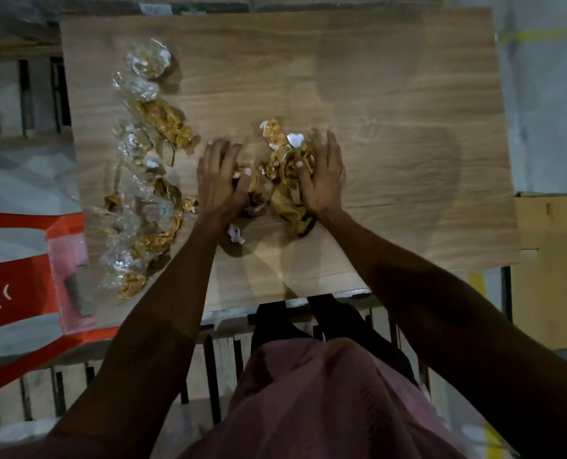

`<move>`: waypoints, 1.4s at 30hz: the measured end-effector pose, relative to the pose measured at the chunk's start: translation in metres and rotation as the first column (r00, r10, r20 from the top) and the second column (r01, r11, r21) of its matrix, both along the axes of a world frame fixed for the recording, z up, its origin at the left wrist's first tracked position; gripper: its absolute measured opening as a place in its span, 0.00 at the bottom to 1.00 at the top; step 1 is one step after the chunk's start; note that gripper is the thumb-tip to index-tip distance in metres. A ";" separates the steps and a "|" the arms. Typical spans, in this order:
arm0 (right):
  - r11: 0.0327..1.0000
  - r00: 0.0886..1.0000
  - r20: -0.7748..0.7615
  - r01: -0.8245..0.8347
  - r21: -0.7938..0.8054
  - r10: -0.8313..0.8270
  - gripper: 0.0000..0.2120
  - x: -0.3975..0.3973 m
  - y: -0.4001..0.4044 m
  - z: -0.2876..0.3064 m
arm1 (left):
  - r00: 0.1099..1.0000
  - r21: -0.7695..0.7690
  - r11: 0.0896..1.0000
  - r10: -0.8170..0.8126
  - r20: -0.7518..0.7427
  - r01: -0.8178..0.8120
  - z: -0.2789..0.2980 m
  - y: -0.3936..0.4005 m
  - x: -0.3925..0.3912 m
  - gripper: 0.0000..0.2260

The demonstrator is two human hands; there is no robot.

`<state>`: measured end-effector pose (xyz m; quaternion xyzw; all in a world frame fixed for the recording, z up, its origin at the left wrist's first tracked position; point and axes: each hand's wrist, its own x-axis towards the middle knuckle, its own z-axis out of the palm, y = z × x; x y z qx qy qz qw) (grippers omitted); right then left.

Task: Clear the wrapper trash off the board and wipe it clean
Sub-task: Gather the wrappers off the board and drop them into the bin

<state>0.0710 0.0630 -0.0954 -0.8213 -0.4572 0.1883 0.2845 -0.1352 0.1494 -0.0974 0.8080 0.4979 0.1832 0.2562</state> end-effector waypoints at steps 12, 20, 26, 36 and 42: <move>0.965 0.956 0.127 -0.264 -0.008 0.263 0.32 0.006 0.042 0.009 | 0.971 -0.091 0.968 0.236 0.027 -0.233 -0.010 -0.090 -0.014 0.38; 0.969 0.960 0.172 -0.236 0.074 0.221 0.24 -0.037 0.018 -0.004 | 0.934 -0.024 0.936 0.352 0.059 -0.352 -0.008 -0.055 0.034 0.34; 0.969 0.978 -0.034 -0.198 0.147 0.205 0.28 -0.036 0.019 -0.002 | 0.984 0.008 0.996 0.085 0.159 -0.087 -0.005 0.010 0.052 0.28; 0.956 0.919 0.271 -0.293 -0.021 0.287 0.55 -0.034 -0.009 -0.020 | 0.950 -0.080 0.948 -0.310 -0.039 0.307 0.000 0.059 0.076 0.33; 0.994 0.989 0.110 -0.103 0.024 0.100 0.53 -0.033 0.008 -0.009 | 0.908 -0.038 0.907 -0.418 0.043 0.419 0.002 0.060 0.082 0.24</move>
